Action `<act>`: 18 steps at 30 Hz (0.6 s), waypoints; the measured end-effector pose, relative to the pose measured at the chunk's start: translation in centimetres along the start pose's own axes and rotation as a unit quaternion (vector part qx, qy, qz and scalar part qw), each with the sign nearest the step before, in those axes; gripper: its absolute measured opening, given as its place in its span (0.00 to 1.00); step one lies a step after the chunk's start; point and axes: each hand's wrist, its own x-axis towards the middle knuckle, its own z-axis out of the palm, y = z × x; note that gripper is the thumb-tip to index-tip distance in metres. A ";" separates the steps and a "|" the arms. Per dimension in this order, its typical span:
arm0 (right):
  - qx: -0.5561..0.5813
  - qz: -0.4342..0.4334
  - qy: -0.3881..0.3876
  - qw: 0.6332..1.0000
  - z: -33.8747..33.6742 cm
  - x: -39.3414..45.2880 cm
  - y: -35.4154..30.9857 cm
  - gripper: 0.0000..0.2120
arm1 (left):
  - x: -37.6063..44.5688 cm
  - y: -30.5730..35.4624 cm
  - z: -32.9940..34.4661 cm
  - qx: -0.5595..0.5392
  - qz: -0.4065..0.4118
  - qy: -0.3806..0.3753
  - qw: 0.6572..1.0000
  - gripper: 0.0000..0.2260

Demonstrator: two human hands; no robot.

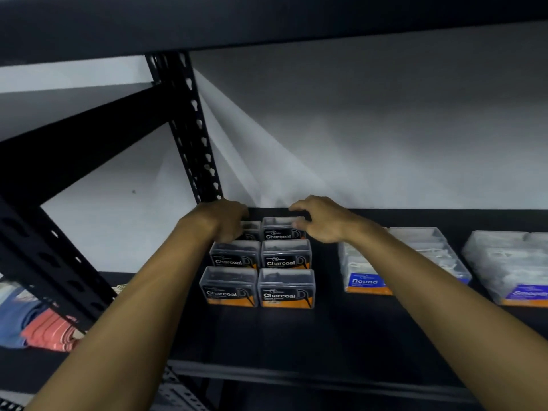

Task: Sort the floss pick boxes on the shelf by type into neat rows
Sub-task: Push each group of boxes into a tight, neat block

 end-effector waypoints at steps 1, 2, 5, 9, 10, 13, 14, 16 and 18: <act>-0.002 0.006 -0.011 1.000 0.1 0.3 -0.1 0.23 | 0.1 -0.1 0.1 0.005 0.008 -0.002 1.000 0.18; -0.005 0.011 -0.020 1.000 0.3 0.6 -0.3 0.24 | 0.3 -0.3 0.3 0.011 0.012 -0.003 1.000 0.17; -0.002 0.025 -0.040 0.999 0.7 1.1 -0.4 0.25 | 0.4 -0.7 0.8 0.024 0.014 0.002 1.000 0.16; 0.022 0.040 -0.037 0.998 1.7 1.4 -0.2 0.26 | 0.5 -0.9 1.4 0.012 0.015 0.033 0.999 0.15; 0.026 0.040 -0.031 0.998 1.8 1.4 -0.2 0.25 | 0.5 -0.9 1.5 0.009 0.014 0.043 0.999 0.15; 0.034 0.038 -0.023 0.998 1.9 1.3 -0.2 0.25 | 0.7 -0.8 1.7 0.007 0.011 0.058 0.998 0.15; 0.035 0.036 -0.022 0.998 1.9 1.2 -0.2 0.25 | 0.8 -0.8 1.7 0.006 0.012 0.059 0.998 0.15; 0.036 0.033 -0.021 0.999 1.9 1.0 -0.1 0.25 | 0.9 -0.7 1.7 0.006 0.014 0.060 0.998 0.16; 0.037 0.032 -0.018 0.999 1.9 1.0 0.0 0.24 | 1.0 -0.7 1.6 0.004 0.018 0.061 0.998 0.15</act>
